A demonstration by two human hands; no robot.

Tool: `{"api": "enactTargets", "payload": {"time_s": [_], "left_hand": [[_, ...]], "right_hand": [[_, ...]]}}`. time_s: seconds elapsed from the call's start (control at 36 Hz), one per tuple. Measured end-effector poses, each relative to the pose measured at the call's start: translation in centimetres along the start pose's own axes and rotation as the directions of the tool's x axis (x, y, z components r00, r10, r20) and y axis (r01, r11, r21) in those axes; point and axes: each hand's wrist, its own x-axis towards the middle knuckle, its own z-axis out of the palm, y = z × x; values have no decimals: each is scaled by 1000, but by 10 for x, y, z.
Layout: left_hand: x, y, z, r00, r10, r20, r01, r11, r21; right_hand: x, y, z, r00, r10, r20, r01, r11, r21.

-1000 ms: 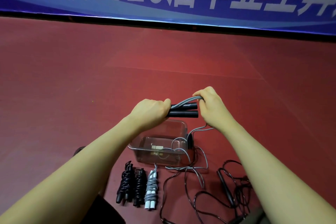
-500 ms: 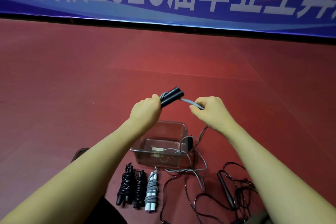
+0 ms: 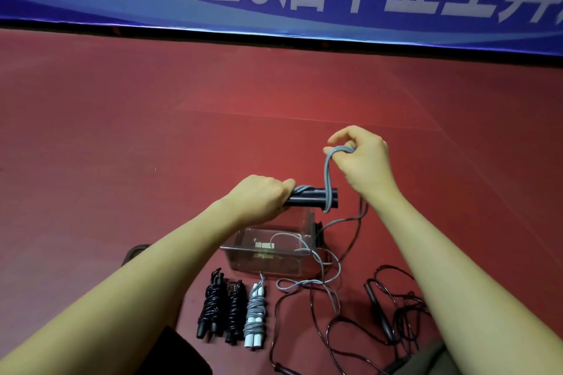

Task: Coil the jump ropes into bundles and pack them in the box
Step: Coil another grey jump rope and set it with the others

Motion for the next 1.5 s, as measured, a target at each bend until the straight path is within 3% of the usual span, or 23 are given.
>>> {"api": "enactTargets", "payload": {"time_s": [0.08, 0.17, 0.25, 0.36, 0.42, 0.47, 0.56, 0.64, 0.83, 1.0, 1.11, 1.19, 1.28, 1.39, 1.5], "left_hand": [[-2, -1, 3, 969, 147, -200, -170, 980, -105], [-3, -5, 2, 868, 230, -440, -300, 949, -94], [-2, -7, -7, 798, 252, -547, -320, 947, -31], [-2, -3, -19, 778, 186, -600, -250, 968, -25], [-1, 1, -22, 791, 102, -603, -184, 980, -76], [-1, 5, -30, 822, -77, -564, -39, 981, -191], [1, 3, -39, 872, -391, -294, 293, 899, -326], [4, -2, -37, 852, -476, -218, 411, 866, -285], [7, -4, -22, 830, -546, -117, 504, 823, -262], [4, -1, -8, 880, -475, -32, 470, 877, -99], [2, -1, -3, 932, -362, -12, 362, 932, -5], [2, -1, -3, 970, -241, -19, 242, 968, 67], [-1, -2, -4, 992, -126, -11, 127, 990, 61], [-3, -5, 5, 960, 127, -251, -134, 991, -9], [-2, -7, 7, 873, 191, -449, -221, 975, -15]], "right_hand": [[4, 10, -1, 993, 89, 72, -86, 996, -38], [5, 15, -4, 980, 136, 142, -134, 991, -28], [5, 16, -4, 965, 169, 198, -175, 985, 9], [3, 12, -1, 948, 176, 264, -176, 984, -25], [0, 12, 3, 935, 169, 313, -138, 983, -120], [-4, 13, 7, 918, 177, 356, -114, 975, -189], [-12, 6, 8, 898, 176, 403, -130, 982, -138], [-14, -1, 5, 896, 118, 428, -65, 989, -137], [-16, -14, 0, 867, 49, 495, 38, 986, -163], [-16, -15, -6, 864, -71, 499, 242, 927, -287], [-15, -16, -11, 890, -204, 408, 350, 880, -322], [-14, -10, -6, 933, -218, 285, 300, 911, -283], [-8, -4, -3, 975, -66, 213, 132, 942, -310], [-5, 3, -1, 965, 11, 261, 82, 937, -340], [0, 12, -3, 966, 97, 240, -22, 955, -296]]}}
